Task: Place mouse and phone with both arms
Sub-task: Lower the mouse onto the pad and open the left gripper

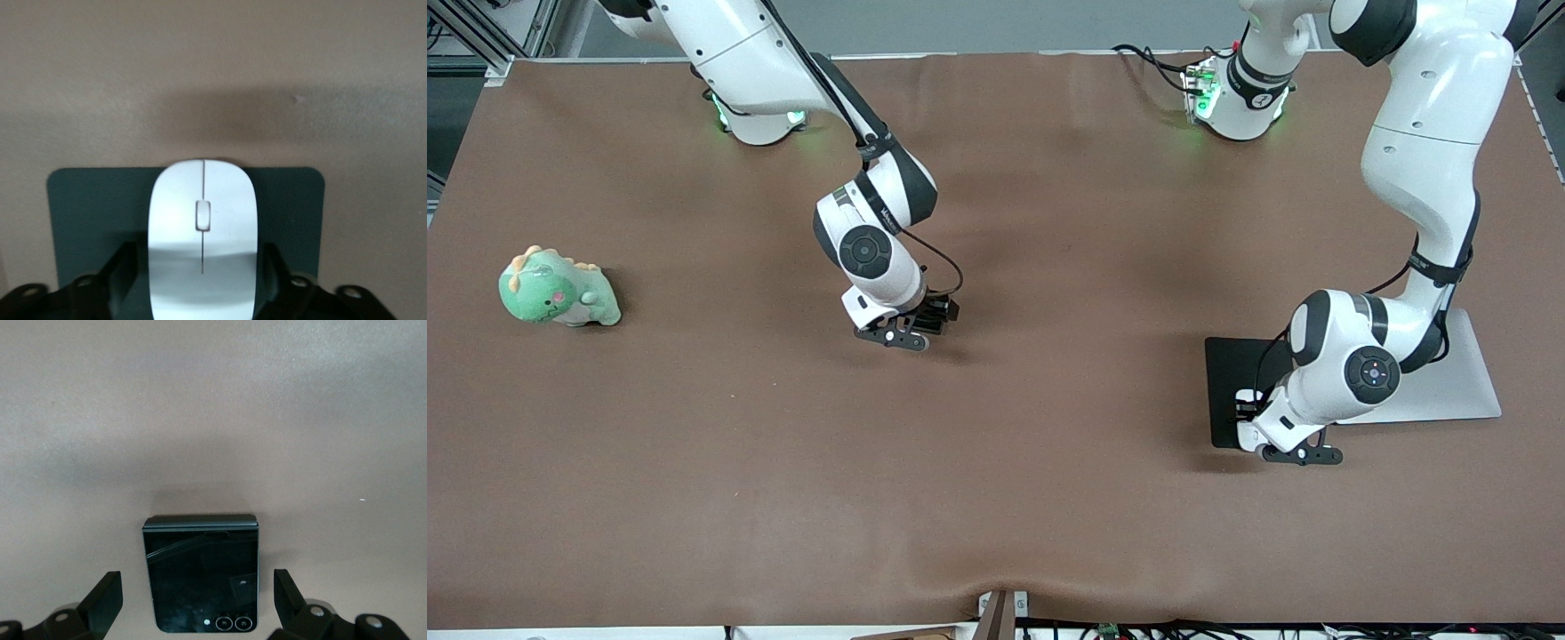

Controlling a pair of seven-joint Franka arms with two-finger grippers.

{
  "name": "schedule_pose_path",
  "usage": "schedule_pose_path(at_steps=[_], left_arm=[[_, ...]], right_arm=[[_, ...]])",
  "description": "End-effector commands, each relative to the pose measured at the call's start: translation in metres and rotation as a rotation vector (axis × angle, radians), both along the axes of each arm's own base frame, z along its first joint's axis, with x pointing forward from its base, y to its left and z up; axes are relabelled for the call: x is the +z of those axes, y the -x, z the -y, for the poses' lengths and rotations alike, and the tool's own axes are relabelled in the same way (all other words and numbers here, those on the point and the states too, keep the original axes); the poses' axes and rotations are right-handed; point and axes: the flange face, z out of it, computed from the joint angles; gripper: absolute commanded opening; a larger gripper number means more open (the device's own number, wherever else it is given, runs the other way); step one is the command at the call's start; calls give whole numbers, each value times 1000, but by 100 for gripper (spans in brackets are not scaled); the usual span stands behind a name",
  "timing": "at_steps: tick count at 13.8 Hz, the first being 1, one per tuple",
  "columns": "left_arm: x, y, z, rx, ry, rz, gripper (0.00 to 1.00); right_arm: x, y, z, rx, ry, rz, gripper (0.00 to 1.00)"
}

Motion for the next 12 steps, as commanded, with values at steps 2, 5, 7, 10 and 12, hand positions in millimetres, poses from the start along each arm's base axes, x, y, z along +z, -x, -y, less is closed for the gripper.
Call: schedule_pose_path(at_steps=[2,5,7,10,12], left_arm=[[54,0,3,34,-7,-6,100],[103,8,-1,24,-32,-48,100],[138,17,-3,18,-50,-75,100],[190,34,-16,-20,-77,-129,100],[230,47,-16,-21,-92,-127,100]], right_arm=[[-9,9,-8,-17,16,18,100],[-14,10,-8,-16,16,19,100],[-15,12,-9,-12,18,19,100],[-18,13,-11,-6,21,25,100],[-21,15,-13,-17,31,32,100]])
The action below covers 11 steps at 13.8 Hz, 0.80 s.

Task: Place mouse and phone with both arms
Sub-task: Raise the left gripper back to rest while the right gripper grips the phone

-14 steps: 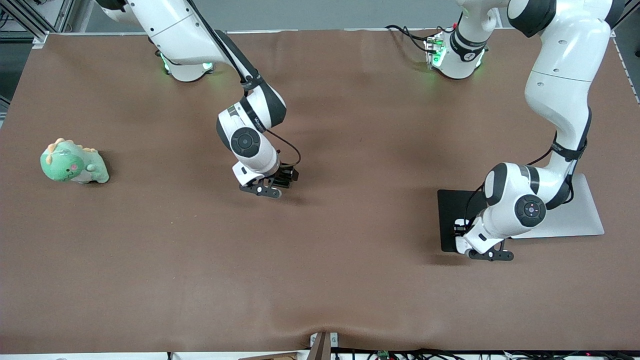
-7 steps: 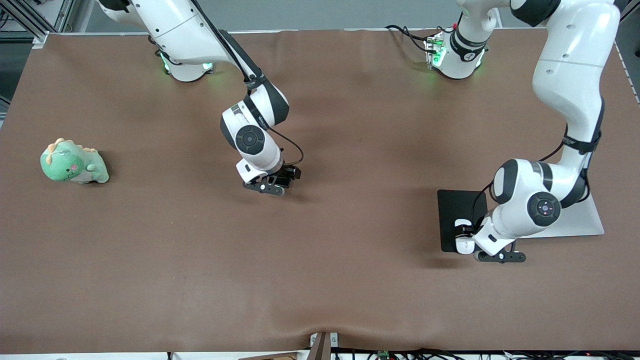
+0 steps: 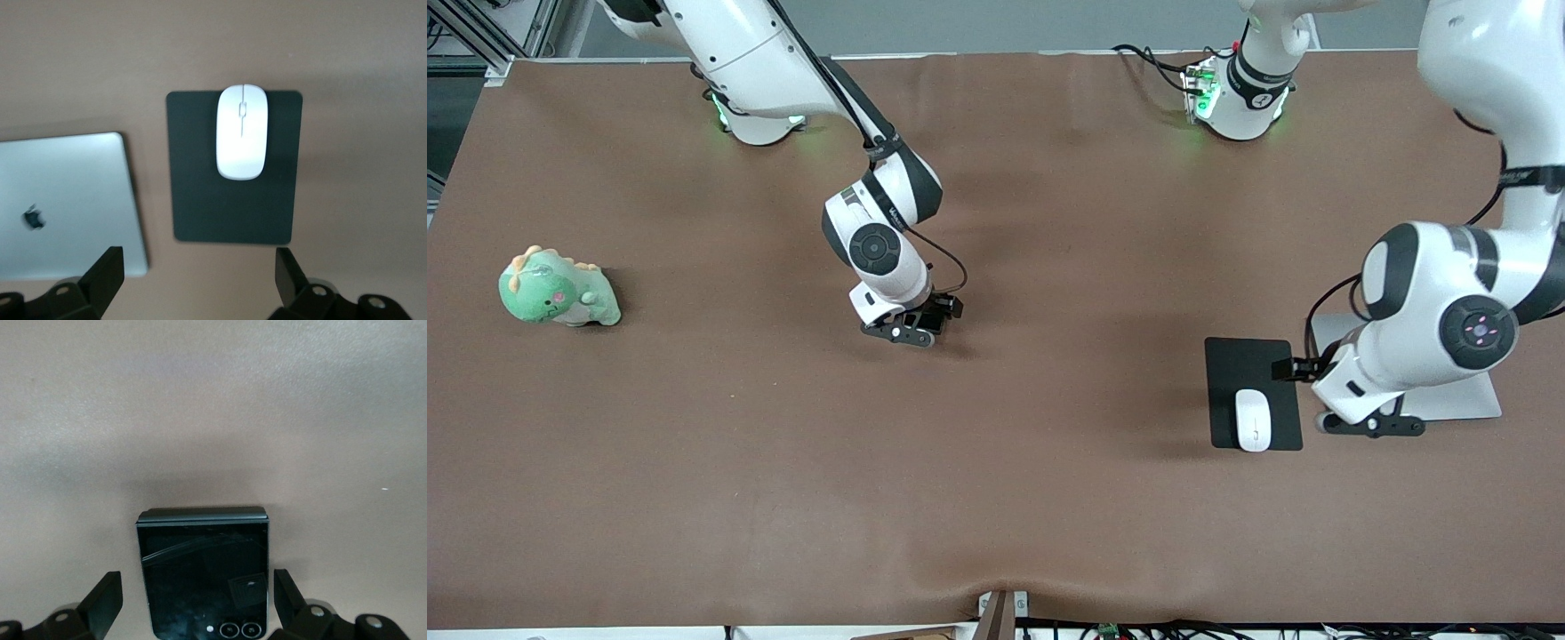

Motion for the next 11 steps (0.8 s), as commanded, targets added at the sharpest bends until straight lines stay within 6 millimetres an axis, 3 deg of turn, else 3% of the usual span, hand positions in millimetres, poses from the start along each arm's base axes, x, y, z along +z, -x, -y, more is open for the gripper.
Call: schedule_pose_path(at_steps=[1,4,7,9,10,11], left_arm=[[55,25,-1,-9,-4,-9,100],[103,40,-7,-8,-14,23,100],[133,51,-7,21,25,36,100],[146,60,2,3,19,30,100],[157,64,4,-2,20,37,100],[169,65,4,5,18,44,100]], right_arm=[[-4,3,-5,-10,29,29,100],[-5,2,-3,-11,33,30,100],[-7,4,-2,-5,40,30,98],[-8,4,-2,2,44,31,81],[-8,4,-1,3,46,33,68],[-8,4,-1,1,46,33,48]])
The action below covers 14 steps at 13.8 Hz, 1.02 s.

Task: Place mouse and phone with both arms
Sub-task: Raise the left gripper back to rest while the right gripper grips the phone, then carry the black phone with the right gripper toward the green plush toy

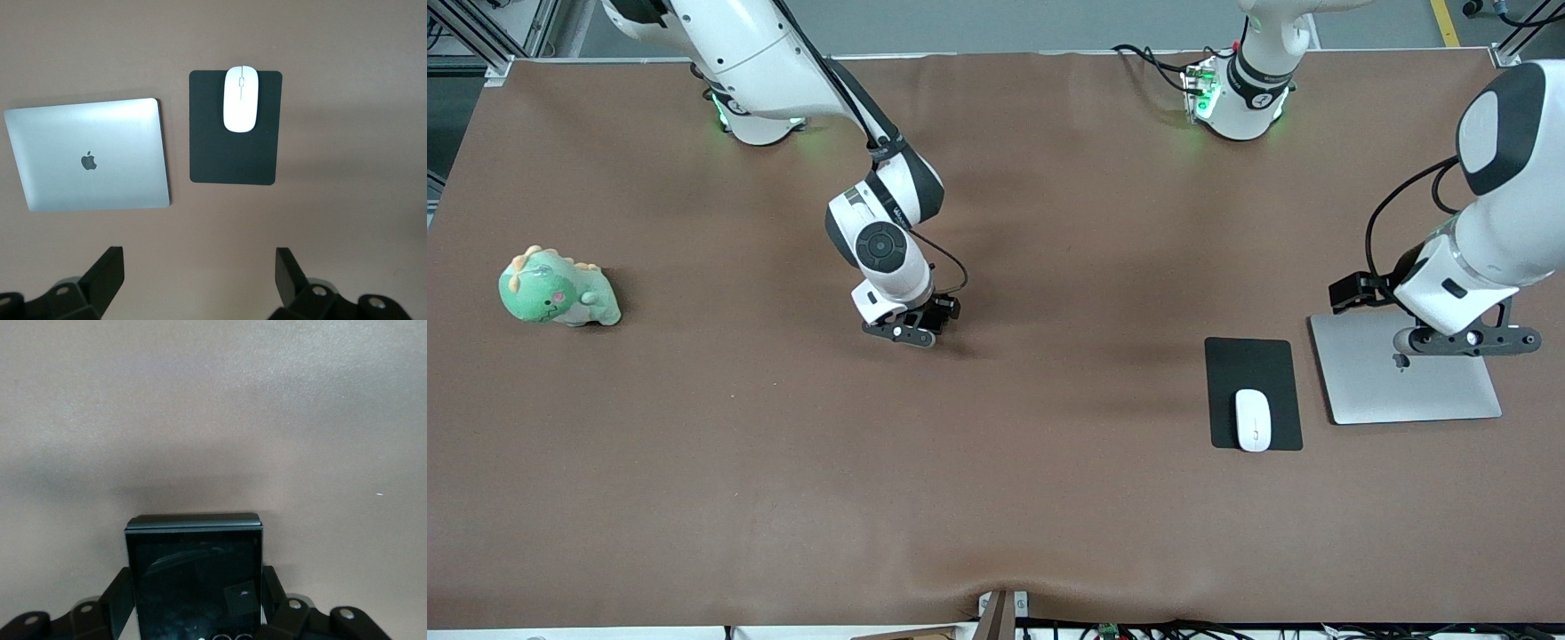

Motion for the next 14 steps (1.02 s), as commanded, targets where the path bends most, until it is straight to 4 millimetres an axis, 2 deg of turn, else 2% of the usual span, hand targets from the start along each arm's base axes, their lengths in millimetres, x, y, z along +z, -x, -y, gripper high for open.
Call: schedule_pose_path(at_steps=[1,3,4,5,7,8,9,12,13,14], left_arm=[[34,11,-2,-11,18,-4,100],[43,16,-5,-5,14,-19,100],[49,21,-4,-6,9,-17,100],[54,25,-2,-6,21,-19,100],[73,42,-16,-4,66,-19,100],[82,52,-20,-25,73,-11,100],[88,61,-22,-29,74,-3,100],[104,77,-7,-63,58,0,100],[107,78,-9,-63,53,2,100],[111,80,-9,-62,53,11,100]], right_arm=[[-3,2,0,-12,19,13,0],[1,-5,4,-25,20,8,0],[10,-11,10,-24,17,9,0],[22,-22,21,-37,29,-16,0],[47,-32,39,5,78,-120,0],[60,-38,53,9,88,-148,0],[71,-47,73,-2,84,-157,0],[95,-66,151,26,71,-235,0],[95,-64,183,69,52,-252,0],[92,-68,232,91,19,-252,0]])
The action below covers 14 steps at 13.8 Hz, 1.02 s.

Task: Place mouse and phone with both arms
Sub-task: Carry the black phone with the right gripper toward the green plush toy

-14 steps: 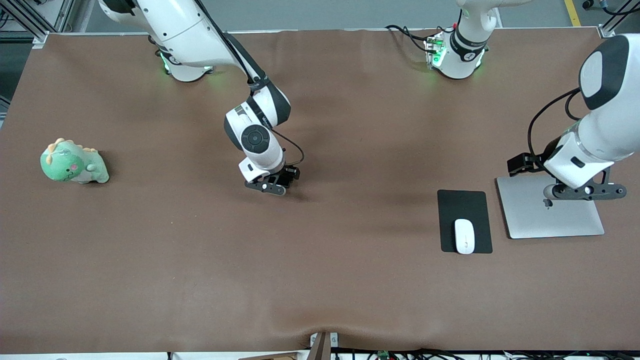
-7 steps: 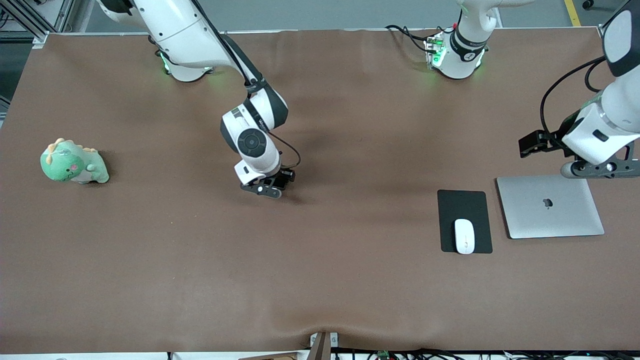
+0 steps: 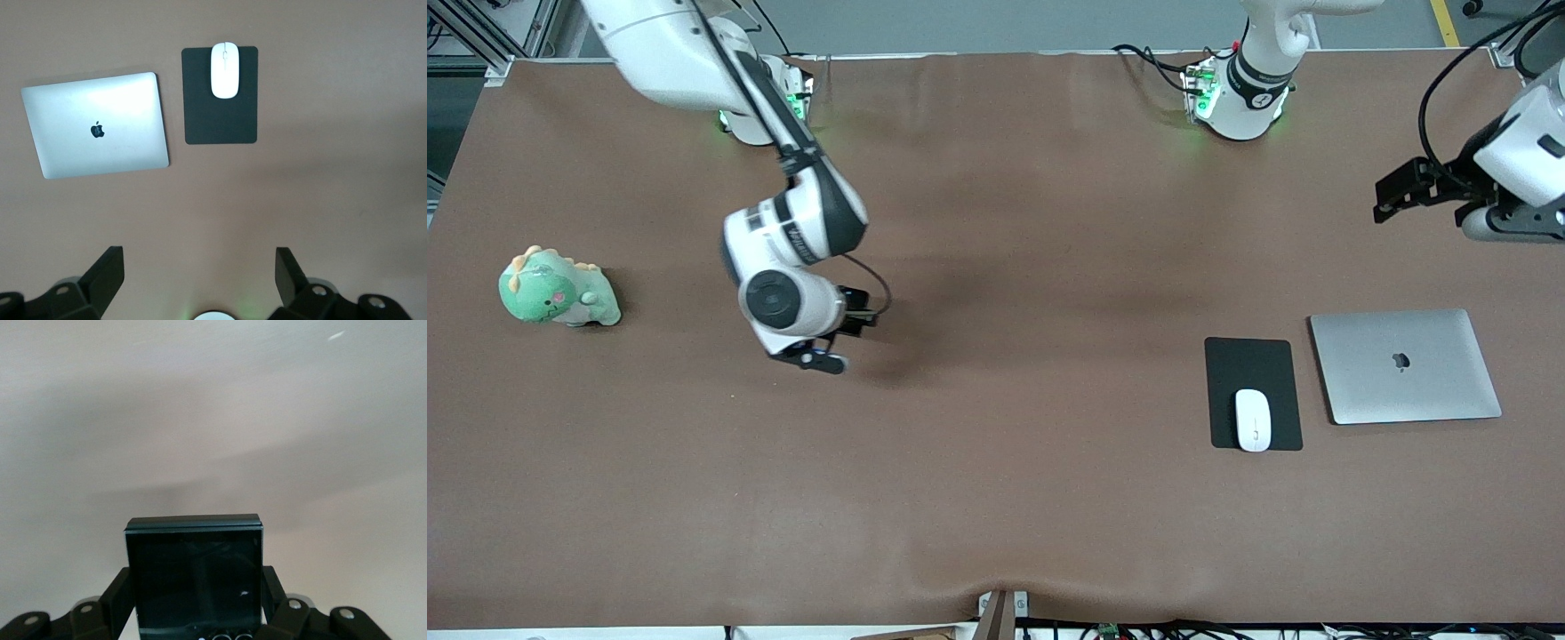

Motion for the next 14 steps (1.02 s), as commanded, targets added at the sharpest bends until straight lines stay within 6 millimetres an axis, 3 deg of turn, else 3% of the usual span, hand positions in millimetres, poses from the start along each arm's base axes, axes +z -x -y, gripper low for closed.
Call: schedule_pose_path(at_steps=[1,3,5,9,12,14], left_arm=[[6,9,-1,-16,-2,2,100],[8,11,-2,-14,-3,1,100],[8,11,-2,-16,-2,2,100],[7,10,-8,-21,-8,0,100],[5,9,-5,-31,-37,-4,100],[5,10,-7,-26,-23,-4,100]], right_arm=[[1,4,103,48,-65,-16,0],[-6,-1,140,30,-80,-12,0],[-11,5,151,24,-80,-20,0],[-33,17,245,108,-117,-2,0],[-51,28,295,163,-96,39,0],[-65,36,316,174,-90,71,0]])
